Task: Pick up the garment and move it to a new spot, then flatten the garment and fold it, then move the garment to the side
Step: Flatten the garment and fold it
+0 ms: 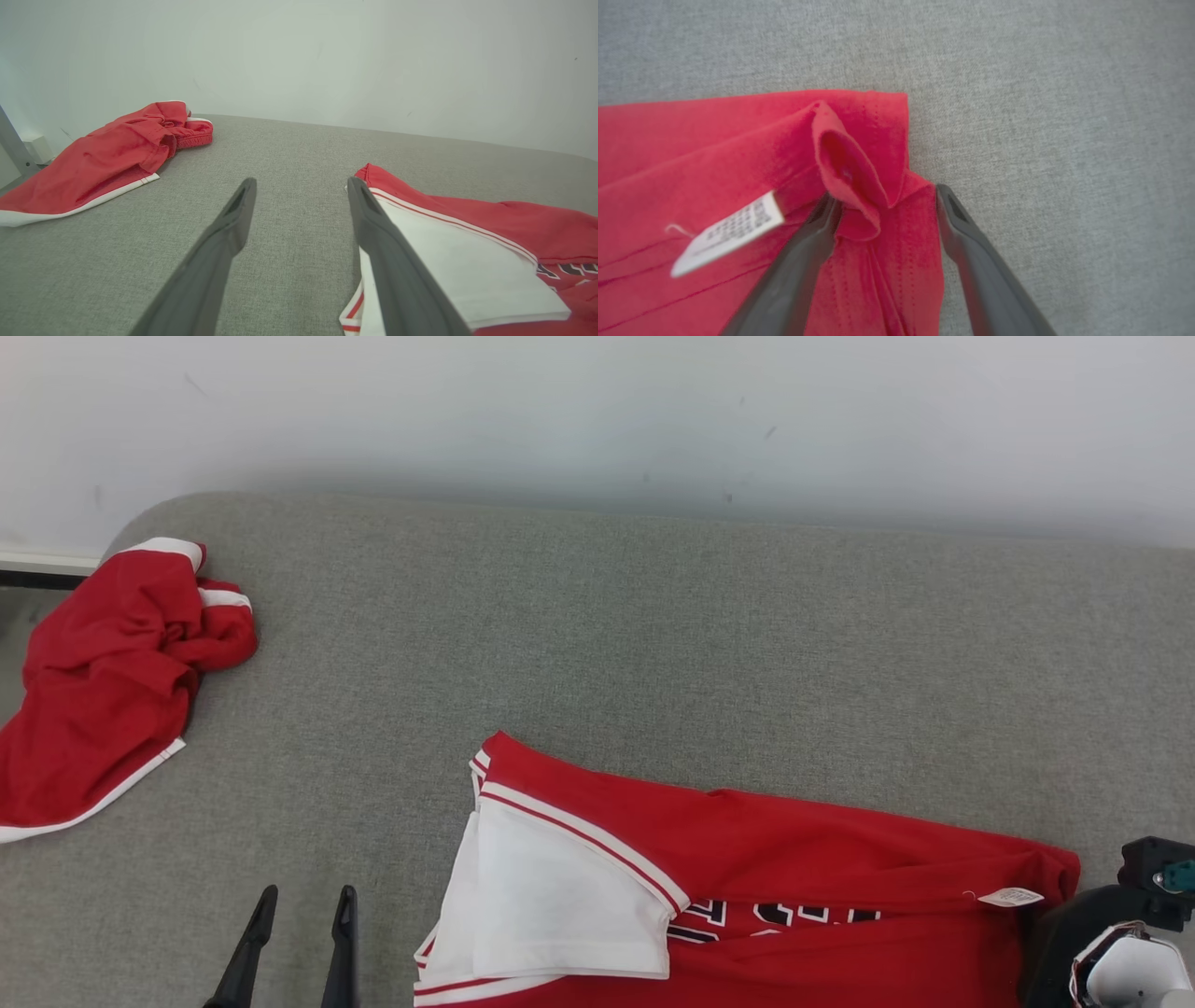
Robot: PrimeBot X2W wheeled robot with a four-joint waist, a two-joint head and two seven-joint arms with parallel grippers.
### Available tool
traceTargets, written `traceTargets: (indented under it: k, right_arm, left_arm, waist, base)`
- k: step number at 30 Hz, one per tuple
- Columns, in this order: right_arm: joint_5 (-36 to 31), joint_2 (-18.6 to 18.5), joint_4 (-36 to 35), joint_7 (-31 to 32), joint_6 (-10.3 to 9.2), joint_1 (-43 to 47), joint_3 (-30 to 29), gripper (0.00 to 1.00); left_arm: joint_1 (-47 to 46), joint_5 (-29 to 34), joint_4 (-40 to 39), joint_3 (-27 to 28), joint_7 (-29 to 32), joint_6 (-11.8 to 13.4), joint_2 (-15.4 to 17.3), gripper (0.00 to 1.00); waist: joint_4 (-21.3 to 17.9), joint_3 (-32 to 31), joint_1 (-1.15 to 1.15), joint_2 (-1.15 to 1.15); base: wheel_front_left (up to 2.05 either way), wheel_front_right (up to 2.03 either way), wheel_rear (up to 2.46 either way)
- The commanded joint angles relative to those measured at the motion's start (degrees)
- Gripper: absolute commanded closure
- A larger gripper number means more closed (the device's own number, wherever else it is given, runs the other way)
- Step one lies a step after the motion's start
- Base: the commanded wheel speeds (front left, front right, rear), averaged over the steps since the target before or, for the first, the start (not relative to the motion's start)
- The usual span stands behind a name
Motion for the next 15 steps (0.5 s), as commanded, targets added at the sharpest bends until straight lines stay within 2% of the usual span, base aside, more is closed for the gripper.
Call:
traceTargets:
  k: [1,2,3,10,15]
  right_arm:
    - [1.3,0.4,3.7,2.3,-0.22,1.6,1.0,0.38]
    - [2.7,0.6,4.3,2.5,-0.20,1.6,2.1,0.74]
    - [3.8,0.6,4.7,2.5,-0.18,1.5,3.3,1.00]
    - [6.7,0.8,4.2,1.1,-0.02,1.8,7.6,1.00]
    - [5.0,0.3,1.2,-2.5,-0.07,-0.2,3.7,1.00]
  left_arm:
    - [-0.8,-0.2,0.2,0.0,-0.2,0.1,-0.1,0.00]
    - [-0.9,-0.2,0.2,-0.1,-0.2,0.1,-0.2,0.00]
    - [-0.9,-0.3,0.3,-0.1,-0.2,0.1,-0.2,0.00]
    - [-0.9,-0.3,0.6,0.0,-0.2,0.1,-0.3,0.00]
    - [-0.5,-0.3,0.5,0.1,-0.2,0.1,-0.5,0.00]
  waist:
    - [0.0,0.2,0.01,0.00]
    - [0.0,0.3,0.01,0.00]
    - [0.0,0.3,0.01,0.00]
    - [-0.2,0.2,0.01,0.00]
    - [-0.9,0.2,0.01,0.00]
  base:
    - [0.00,0.00,0.00]
    - [0.00,0.00,0.00]
    - [0.00,0.00,0.00]
    - [0.00,0.00,0.00]
    - [0.00,0.00,0.00]
